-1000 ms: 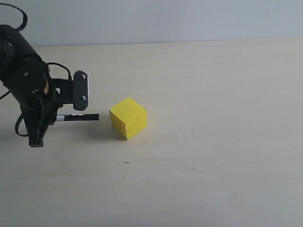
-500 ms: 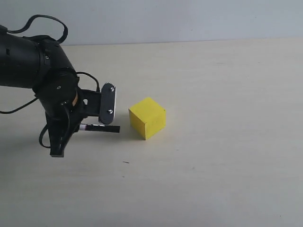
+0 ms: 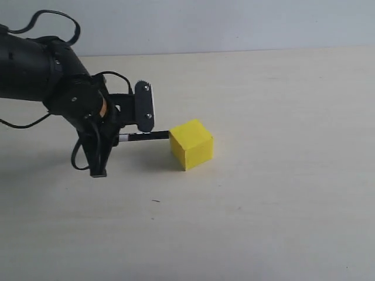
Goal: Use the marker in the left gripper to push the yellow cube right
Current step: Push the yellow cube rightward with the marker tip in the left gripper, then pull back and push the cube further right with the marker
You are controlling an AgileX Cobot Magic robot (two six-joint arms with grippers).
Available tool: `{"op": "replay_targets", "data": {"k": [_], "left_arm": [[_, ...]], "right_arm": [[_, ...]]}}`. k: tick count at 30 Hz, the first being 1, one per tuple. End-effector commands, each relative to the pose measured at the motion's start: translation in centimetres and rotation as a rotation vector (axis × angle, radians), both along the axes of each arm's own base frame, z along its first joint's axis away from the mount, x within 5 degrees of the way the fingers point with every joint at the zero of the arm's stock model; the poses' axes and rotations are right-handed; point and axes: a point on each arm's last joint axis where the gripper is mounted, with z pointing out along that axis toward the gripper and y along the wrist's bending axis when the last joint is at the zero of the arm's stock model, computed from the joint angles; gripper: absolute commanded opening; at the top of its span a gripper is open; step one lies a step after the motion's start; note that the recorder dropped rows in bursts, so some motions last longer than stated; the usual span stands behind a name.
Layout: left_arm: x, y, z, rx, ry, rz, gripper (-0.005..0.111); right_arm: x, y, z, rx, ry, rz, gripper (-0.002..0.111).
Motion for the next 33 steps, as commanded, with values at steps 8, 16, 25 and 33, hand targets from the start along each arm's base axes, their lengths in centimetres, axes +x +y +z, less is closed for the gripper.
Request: {"op": "replay_targets", "data": {"k": [8, 16, 25, 33], "left_arm": [[-1.7, -0.9, 1.3, 0.089, 0.031, 0.003, 0.0], [-0.9, 0.3, 0.7, 0.102, 0.043, 0.068, 0.0], [1.1, -3.2, -1.0, -0.055, 0.0, 0.054, 0.0], [0.9, -1.7, 0.0, 0.109, 0.046, 0.109, 0.0]], "right_arm": [[0.0, 0.0, -0.1, -0.001, -0.004, -0.004, 0.0], [0.0, 0.0, -0.1, -0.001, -0.004, -0.004, 0.0], [0.0, 0.0, -0.1, -0.001, -0.004, -0.004, 0.0], [0.0, 0.0, -0.1, -0.001, -0.004, -0.004, 0.0]]}}
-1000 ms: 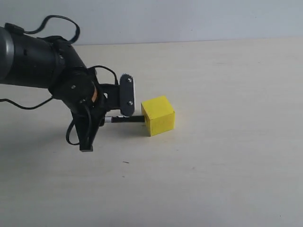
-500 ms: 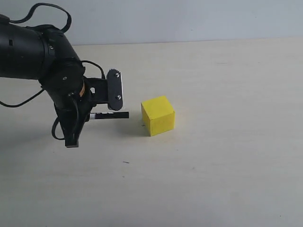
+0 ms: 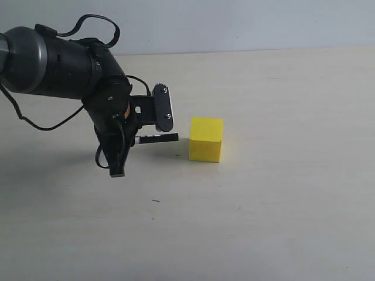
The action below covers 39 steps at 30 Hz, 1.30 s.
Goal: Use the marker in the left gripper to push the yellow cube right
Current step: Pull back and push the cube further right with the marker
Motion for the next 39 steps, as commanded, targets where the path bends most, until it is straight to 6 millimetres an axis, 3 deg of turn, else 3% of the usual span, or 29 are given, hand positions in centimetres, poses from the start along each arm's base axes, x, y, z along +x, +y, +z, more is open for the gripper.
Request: {"op": "replay_targets", "data": {"k": [1, 9, 17, 27, 33, 36, 39], "left_arm": [[-0.2, 0.6, 1.3, 0.039, -0.002, 0.028, 0.0], [-0.4, -0.1, 1.4, -0.02, 0.001, 0.017, 0.0], [-2.4, -3.0, 1.0, -0.056, 0.008, -0.087, 0.0], [-1.2, 0.4, 1.3, 0.112, 0.022, 0.052, 0.0], [-0.9, 0.2, 1.3, 0.098, -0.005, 0.019, 0.0], [-0.7, -0.6, 1.0, 0.037, -0.037, -0.02, 0.0], [-1.4, -4.2, 0.3, -0.06, -0.065, -0.111, 0.0]], "right_arm": [[0.0, 0.0, -0.1, -0.001, -0.004, -0.004, 0.0], [0.0, 0.0, -0.1, -0.001, -0.004, -0.004, 0.0], [0.0, 0.0, -0.1, -0.001, -0.004, -0.004, 0.0], [0.0, 0.0, -0.1, -0.001, -0.004, -0.004, 0.0], [0.0, 0.0, -0.1, -0.001, -0.004, -0.004, 0.0], [0.0, 0.0, -0.1, -0.001, -0.004, -0.004, 0.0], [0.0, 0.0, -0.1, -0.001, -0.004, -0.004, 0.0]]}}
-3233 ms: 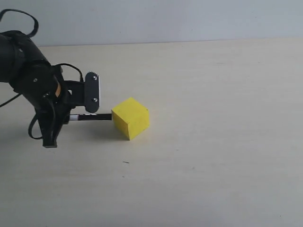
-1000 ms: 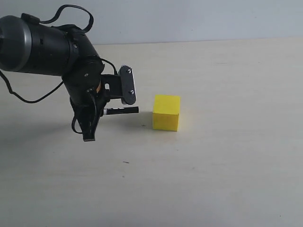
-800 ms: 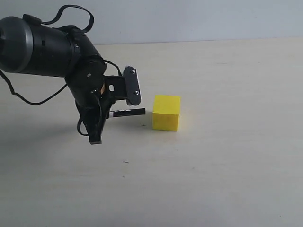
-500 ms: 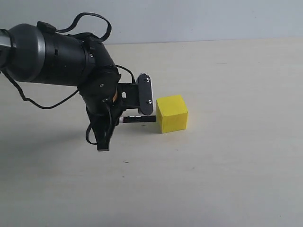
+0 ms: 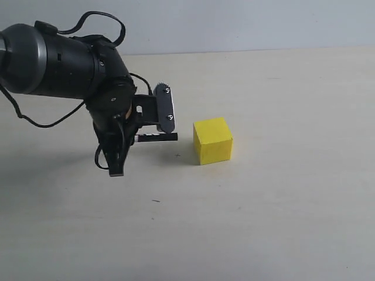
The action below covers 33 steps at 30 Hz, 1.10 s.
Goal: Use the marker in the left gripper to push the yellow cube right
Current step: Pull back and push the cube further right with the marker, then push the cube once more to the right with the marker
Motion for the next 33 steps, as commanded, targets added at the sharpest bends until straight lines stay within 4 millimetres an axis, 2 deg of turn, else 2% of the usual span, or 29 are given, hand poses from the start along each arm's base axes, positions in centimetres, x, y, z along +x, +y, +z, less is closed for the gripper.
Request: {"op": "replay_targets", "data": {"k": [1, 4, 6, 11, 15, 18, 21, 25, 27, 31, 33], "left_arm": [[-0.9, -4.3, -0.5, -0.11, -0.034, -0.106, 0.0], [-1.3, -5.8, -0.2, -0.112, -0.044, -0.14, 0.0], [-1.3, -5.6, -0.2, -0.091, -0.04, -0.13, 0.0], [-0.3, -3.4, -0.4, -0.005, -0.005, -0.042, 0.0], [0.3, -3.1, -0.4, -0.006, -0.023, -0.052, 0.0], [0.4, -4.0, -1.0, -0.05, -0.051, -0.103, 0.0], [0.2, -5.7, -1.5, -0.108, -0.061, -0.141, 0.0], [-1.2, -8.8, -1.5, -0.132, -0.071, -0.211, 0.0], [-2.1, -9.7, -1.3, -0.127, -0.07, -0.236, 0.0], [-2.5, -9.2, -1.4, -0.052, -0.048, -0.218, 0.0], [-2.1, -8.3, -1.5, 0.001, -0.035, -0.174, 0.0]], "right_arm": [[0.0, 0.0, -0.1, -0.001, -0.004, -0.004, 0.0], [0.0, 0.0, -0.1, -0.001, -0.004, -0.004, 0.0], [0.0, 0.0, -0.1, -0.001, -0.004, -0.004, 0.0], [0.0, 0.0, -0.1, -0.001, -0.004, -0.004, 0.0], [0.0, 0.0, -0.1, -0.001, -0.004, -0.004, 0.0], [0.0, 0.0, -0.1, -0.001, -0.004, -0.004, 0.0], [0.0, 0.0, -0.1, -0.001, -0.004, -0.004, 0.0], [0.0, 0.0, 0.0, -0.002, -0.011, -0.004, 0.0], [0.0, 0.0, 0.0, -0.002, -0.011, -0.004, 0.0], [0.0, 0.0, 0.0, -0.002, -0.011, -0.004, 0.0], [0.0, 0.0, 0.0, -0.002, -0.011, -0.004, 0.0]]}}
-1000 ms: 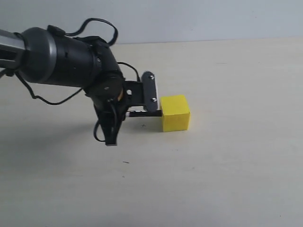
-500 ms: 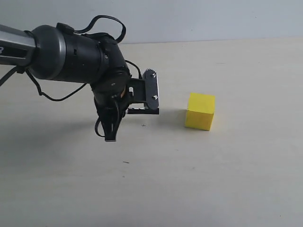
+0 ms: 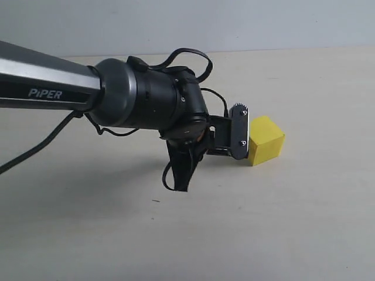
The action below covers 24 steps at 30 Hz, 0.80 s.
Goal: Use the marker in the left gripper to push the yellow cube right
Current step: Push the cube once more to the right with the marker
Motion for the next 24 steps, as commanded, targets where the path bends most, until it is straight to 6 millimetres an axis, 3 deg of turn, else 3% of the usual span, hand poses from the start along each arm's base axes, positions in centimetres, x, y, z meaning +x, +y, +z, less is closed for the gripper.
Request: {"op": "replay_targets", "data": {"k": [1, 7, 12, 16, 24], "left_arm": [[0.6, 1.7, 0.0, 0.097, 0.022, 0.106, 0.0], [1.6, 2.7, -0.3, 0.088, 0.025, 0.176, 0.0], [1.7, 0.3, -1.0, -0.085, -0.007, 0.079, 0.0], [2.3, -1.1, -0.5, -0.146, -0.023, 0.115, 0.0], [2.3, 0.1, -0.3, -0.012, 0.0, 0.212, 0.0]], "right_arm": [[0.0, 0.0, 0.0, -0.002, -0.011, -0.004, 0.0], [0.0, 0.0, 0.0, -0.002, -0.011, -0.004, 0.0], [0.0, 0.0, 0.0, -0.002, -0.011, -0.004, 0.0], [0.0, 0.0, 0.0, -0.002, -0.011, -0.004, 0.0], [0.0, 0.0, 0.0, -0.002, -0.011, -0.004, 0.0]]}}
